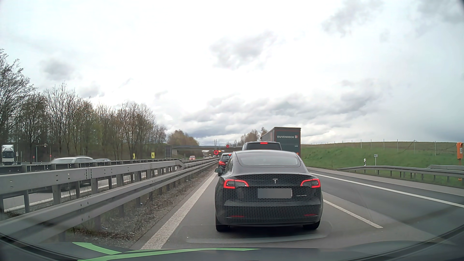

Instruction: Follow the waypoints while adhering to traffic rules and regulations

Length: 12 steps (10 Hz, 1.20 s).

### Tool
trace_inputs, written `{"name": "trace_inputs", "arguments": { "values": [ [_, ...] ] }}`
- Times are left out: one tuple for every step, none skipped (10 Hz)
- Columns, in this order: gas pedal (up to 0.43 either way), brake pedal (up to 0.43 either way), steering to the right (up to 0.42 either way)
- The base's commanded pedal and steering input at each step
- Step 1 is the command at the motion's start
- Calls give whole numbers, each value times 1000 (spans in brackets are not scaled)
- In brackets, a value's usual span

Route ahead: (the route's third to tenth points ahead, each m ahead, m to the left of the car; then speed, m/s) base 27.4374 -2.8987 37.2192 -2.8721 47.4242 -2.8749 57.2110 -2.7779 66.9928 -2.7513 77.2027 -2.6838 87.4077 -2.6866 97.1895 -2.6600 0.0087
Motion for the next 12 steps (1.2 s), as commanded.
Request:
{"name": "trace_inputs", "arguments": {
  "values": [
    [0,299,-7],
    [0,299,-7],
    [0,299,-7],
    [0,299,-7],
    [0,299,-7],
    [0,299,-7],
    [0,299,-7],
    [0,305,-7],
    [0,305,-7],
    [0,305,-7],
    [0,305,-7],
    [0,305,-7]
  ]
}}
